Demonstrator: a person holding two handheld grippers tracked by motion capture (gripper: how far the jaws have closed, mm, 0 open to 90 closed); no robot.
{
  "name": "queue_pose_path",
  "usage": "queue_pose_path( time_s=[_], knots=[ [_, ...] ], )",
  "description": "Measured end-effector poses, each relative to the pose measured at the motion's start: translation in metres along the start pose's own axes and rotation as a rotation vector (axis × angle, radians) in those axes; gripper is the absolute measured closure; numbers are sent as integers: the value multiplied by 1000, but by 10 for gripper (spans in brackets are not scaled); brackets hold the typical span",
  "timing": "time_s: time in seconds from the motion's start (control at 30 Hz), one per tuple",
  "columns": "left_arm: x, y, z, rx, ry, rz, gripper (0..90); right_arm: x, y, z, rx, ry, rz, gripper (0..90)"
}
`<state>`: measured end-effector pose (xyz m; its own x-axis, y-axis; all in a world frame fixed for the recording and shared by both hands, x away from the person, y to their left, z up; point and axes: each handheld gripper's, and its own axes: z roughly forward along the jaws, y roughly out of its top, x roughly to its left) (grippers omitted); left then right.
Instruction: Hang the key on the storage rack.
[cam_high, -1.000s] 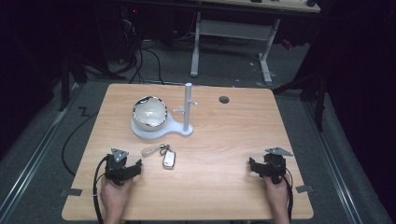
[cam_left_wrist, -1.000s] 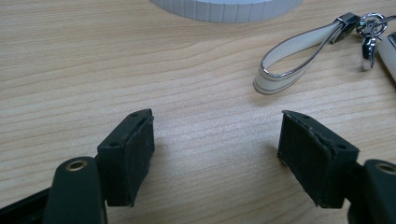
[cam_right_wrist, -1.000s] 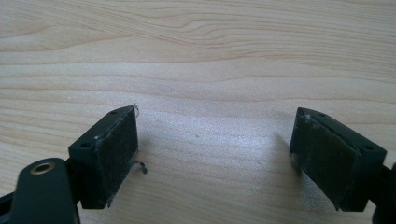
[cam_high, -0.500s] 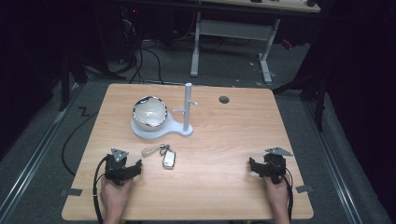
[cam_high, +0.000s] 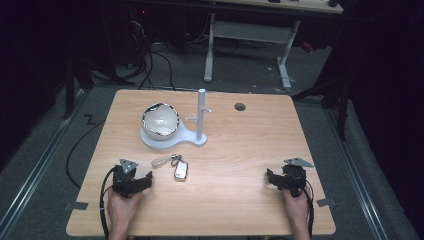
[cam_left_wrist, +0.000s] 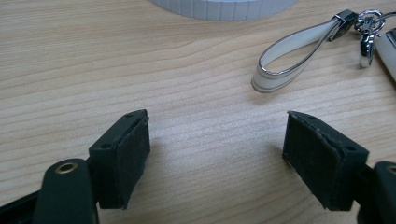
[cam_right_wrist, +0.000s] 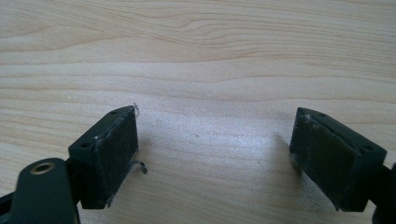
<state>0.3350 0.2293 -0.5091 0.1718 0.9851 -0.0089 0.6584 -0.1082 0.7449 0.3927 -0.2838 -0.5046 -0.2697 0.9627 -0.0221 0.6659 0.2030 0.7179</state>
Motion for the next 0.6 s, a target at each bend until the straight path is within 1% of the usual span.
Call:
queue_pose_path(
  time_s=[0.13, 0.27, 0.3, 0.43, 0.6],
  knots=[
    [0, 0, -1, -7, -6, 7, 282, 0, 0, 0, -1, 1, 1, 154],
    [1, 0, -2, -20, -9, 7, 293, 0, 0, 0, -1, 1, 1, 154],
    [1, 0, -3, -24, -13, -2, 299, 0, 0, 0, 0, 1, 1, 154],
    [0, 0, -8, -42, -32, -13, 304, 0, 0, 0, -1, 1, 1, 154],
    [-5, -2, -11, -38, -47, -5, 304, 0, 0, 0, -1, 1, 3, 154]
  ],
)
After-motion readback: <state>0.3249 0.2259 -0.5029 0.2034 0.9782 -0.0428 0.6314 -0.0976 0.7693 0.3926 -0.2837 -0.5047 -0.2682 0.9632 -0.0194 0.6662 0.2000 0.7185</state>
